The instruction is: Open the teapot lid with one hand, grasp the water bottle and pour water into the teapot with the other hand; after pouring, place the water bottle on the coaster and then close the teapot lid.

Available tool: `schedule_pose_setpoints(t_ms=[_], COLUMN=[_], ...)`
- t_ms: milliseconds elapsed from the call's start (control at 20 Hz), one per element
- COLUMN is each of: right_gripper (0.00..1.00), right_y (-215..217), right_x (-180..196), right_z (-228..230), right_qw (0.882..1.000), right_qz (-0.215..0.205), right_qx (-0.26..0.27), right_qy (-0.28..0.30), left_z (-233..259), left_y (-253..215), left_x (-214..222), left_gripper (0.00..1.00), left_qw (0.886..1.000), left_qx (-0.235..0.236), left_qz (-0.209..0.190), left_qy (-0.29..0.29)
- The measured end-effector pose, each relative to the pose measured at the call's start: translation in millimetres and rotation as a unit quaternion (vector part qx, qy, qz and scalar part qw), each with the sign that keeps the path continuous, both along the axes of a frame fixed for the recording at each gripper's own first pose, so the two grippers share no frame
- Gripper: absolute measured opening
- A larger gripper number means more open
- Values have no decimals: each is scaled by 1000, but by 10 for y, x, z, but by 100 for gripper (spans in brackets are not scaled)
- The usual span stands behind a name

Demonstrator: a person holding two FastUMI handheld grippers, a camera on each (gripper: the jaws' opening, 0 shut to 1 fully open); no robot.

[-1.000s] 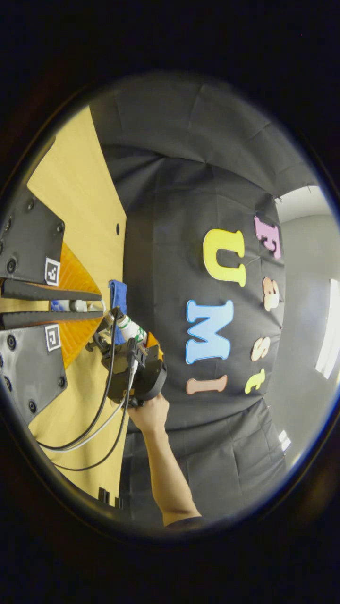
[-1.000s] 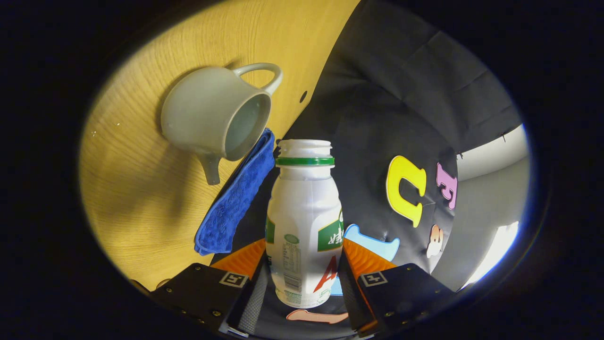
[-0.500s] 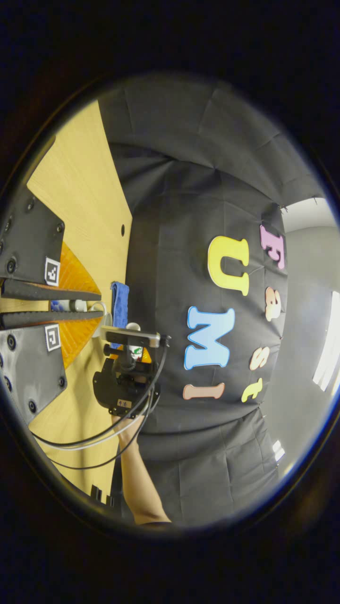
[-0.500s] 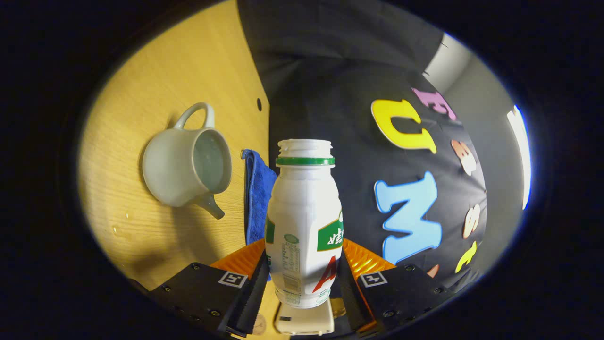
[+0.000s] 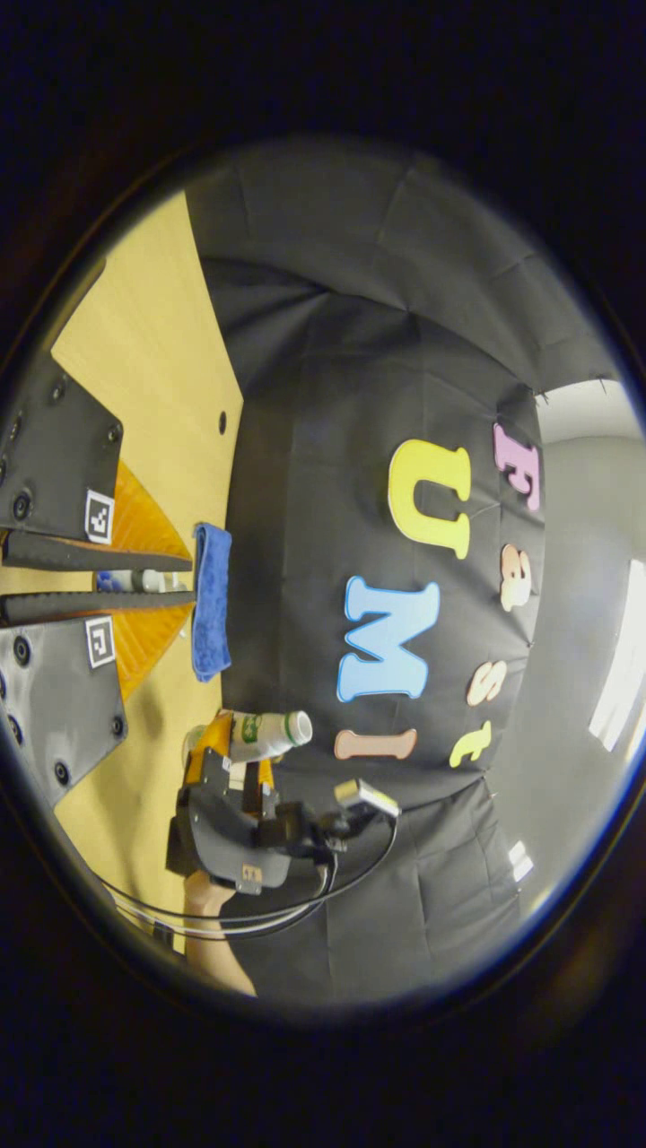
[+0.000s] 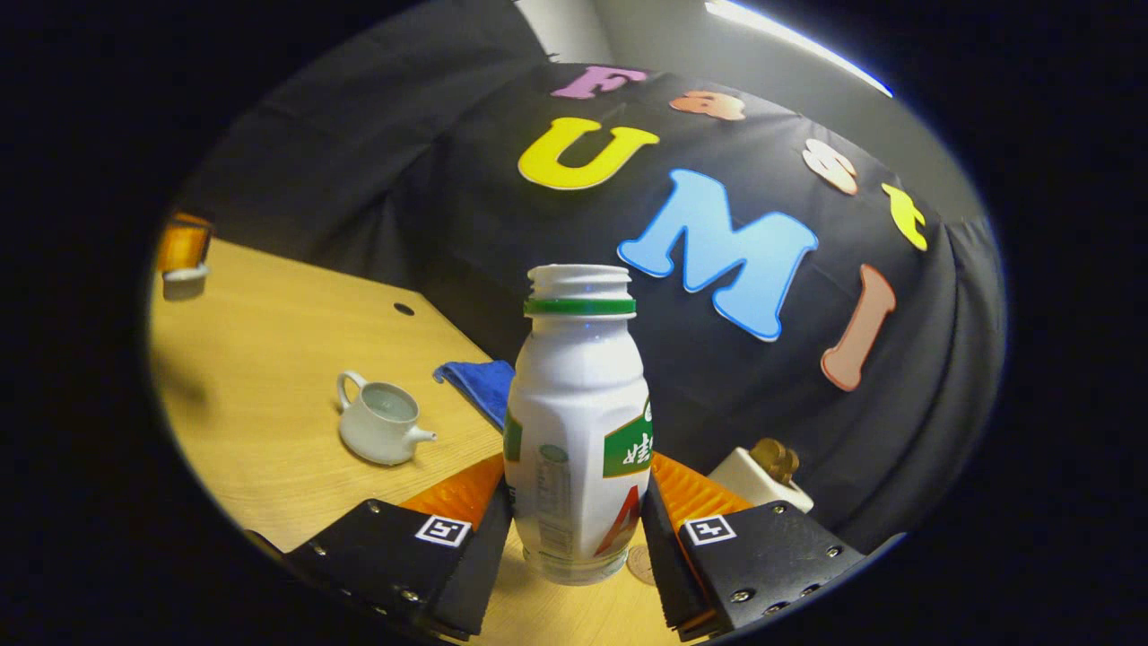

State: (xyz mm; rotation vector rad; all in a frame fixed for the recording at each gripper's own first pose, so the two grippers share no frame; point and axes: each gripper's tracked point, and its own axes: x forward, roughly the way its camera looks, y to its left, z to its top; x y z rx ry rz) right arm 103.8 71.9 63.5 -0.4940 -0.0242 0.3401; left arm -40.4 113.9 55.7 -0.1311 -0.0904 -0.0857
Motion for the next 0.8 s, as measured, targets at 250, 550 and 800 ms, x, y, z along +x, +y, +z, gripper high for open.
schedule_pose_setpoints(t_ms=[250, 550, 800], right_gripper=[71, 71, 71], right_y=[-512, -1190, -1435], right_x=[-317, -346, -255], right_z=[32, 12, -52], right_qw=[988, 987, 986], right_qz=[0, -34, -46], right_qx=[141, 151, 151], right_qy=[71, 51, 51], left_z=[192, -188, -345], left_y=[-250, -413, -414], left_x=[716, 1562, 1869], left_gripper=[19, 16, 19], left_qw=[1000, 999, 997], left_qx=[16, 21, 32], left_qz=[-21, -24, -11], left_qy=[-8, 44, 67])
